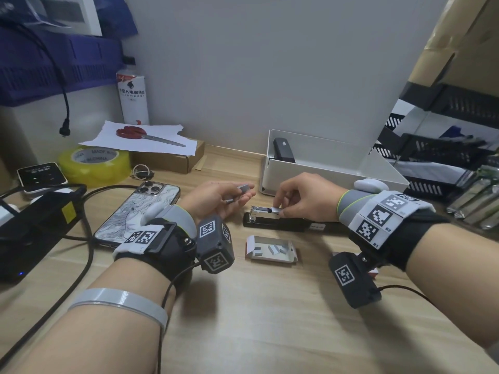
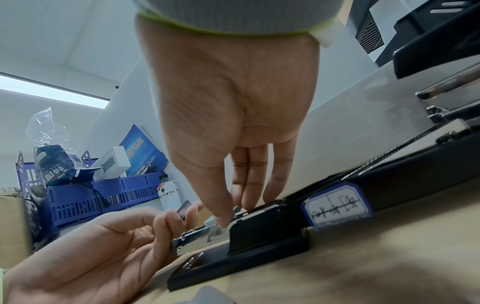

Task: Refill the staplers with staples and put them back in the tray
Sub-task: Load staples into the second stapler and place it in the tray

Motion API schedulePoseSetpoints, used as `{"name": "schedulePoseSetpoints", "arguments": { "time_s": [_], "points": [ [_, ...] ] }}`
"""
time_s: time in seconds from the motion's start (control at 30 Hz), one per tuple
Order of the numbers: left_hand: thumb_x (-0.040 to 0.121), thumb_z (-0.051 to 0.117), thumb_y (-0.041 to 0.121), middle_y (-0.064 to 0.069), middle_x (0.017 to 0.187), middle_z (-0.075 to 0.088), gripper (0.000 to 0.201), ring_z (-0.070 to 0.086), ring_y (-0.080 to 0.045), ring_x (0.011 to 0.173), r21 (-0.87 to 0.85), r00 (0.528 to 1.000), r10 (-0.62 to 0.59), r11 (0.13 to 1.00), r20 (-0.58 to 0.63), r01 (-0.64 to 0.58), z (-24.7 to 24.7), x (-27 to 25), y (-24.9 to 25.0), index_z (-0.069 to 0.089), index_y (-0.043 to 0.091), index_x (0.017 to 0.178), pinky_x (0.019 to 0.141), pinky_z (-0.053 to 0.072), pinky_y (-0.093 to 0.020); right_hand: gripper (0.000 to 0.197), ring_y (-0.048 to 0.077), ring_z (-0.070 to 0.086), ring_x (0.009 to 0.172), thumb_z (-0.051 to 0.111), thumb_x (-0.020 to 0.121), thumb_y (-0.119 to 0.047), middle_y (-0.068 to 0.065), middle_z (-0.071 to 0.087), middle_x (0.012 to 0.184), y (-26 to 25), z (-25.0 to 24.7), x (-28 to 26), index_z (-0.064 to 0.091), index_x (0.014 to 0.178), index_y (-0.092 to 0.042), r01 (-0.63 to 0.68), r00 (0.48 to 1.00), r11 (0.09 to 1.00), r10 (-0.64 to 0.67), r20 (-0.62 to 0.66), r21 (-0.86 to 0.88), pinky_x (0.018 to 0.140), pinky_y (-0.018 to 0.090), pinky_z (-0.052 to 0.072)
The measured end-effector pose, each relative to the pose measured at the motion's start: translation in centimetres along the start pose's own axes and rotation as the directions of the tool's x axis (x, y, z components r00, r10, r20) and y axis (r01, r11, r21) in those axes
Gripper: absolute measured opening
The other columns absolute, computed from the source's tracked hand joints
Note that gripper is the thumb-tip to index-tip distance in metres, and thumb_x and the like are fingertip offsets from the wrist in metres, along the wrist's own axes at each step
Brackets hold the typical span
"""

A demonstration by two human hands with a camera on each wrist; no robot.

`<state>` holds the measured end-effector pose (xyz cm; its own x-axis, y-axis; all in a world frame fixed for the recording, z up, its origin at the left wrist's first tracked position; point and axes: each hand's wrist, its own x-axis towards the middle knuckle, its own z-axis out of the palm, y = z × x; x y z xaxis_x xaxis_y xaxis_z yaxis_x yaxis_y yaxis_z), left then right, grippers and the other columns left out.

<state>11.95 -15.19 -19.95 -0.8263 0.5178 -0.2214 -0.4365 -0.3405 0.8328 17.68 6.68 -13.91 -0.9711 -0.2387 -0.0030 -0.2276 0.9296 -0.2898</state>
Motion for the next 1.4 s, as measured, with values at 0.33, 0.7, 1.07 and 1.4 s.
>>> {"name": "schedulePoseSetpoints", "arguments": {
  "time_s": [0.33, 0.7, 1.07, 1.4],
  "points": [
    [0.095, 0.058, -0.001, -0.019, 0.120, 0.073, 0.027, 0.074, -0.019, 0.100, 0.056, 1.000, 0.008, 0.998, 0.017, -0.009, -0.2, 0.1, 0.0, 0.069, -0.003, 0.120, 0.083, 0.061, -0.022, 0.013, 0.000, 0.057, 0.065, 0.075, 0.078, -0.027, -0.010, 0.067, 0.073, 0.1, -0.2, -0.4, 0.074, 0.091, -0.026, 0.004, 1.000, 1.000, -0.004, -0.019, -0.010, 0.065, 0.017, 0.044],
    [0.078, 0.073, 0.003, -0.019, 0.108, 0.076, 0.028, 0.076, -0.019, 0.094, 0.079, 0.993, 0.098, 0.992, 0.071, -0.103, 0.4, -0.2, -0.4, 0.074, 0.000, 0.106, 0.075, 0.061, -0.019, 0.012, -0.009, 0.059, 0.063, 0.059, 0.092, -0.026, -0.017, 0.076, 0.077, -0.5, -0.5, -1.0, 0.069, 0.099, -0.025, 0.016, 0.999, 0.999, -0.014, -0.035, 0.048, 0.072, 0.019, 0.050],
    [0.095, 0.056, -0.004, -0.027, 0.117, 0.070, 0.029, 0.075, -0.026, 0.099, -0.041, 0.974, 0.198, 0.980, 0.107, -0.195, 1.6, -0.2, -0.7, 0.058, -0.013, 0.123, 0.087, 0.060, -0.026, 0.006, 0.012, 0.062, 0.069, 0.067, 0.084, -0.018, -0.004, 0.070, 0.074, -1.1, -1.2, -0.2, 0.070, 0.084, -0.022, 0.104, 0.966, 0.971, -0.047, -0.253, 0.214, 0.071, 0.029, 0.052],
    [0.104, 0.040, 0.006, -0.019, 0.096, 0.075, 0.027, 0.074, -0.025, 0.091, -0.167, 0.981, 0.153, 0.977, 0.119, -0.132, 1.8, -0.7, -0.4, 0.062, -0.007, 0.109, 0.090, 0.057, -0.036, 0.014, 0.014, 0.059, 0.078, 0.070, 0.078, -0.025, -0.009, 0.056, 0.080, -4.4, 1.6, 2.2, 0.076, 0.091, -0.027, 0.276, 0.928, 0.961, -0.275, -0.252, -0.033, 0.078, 0.036, 0.053]
  ]
}}
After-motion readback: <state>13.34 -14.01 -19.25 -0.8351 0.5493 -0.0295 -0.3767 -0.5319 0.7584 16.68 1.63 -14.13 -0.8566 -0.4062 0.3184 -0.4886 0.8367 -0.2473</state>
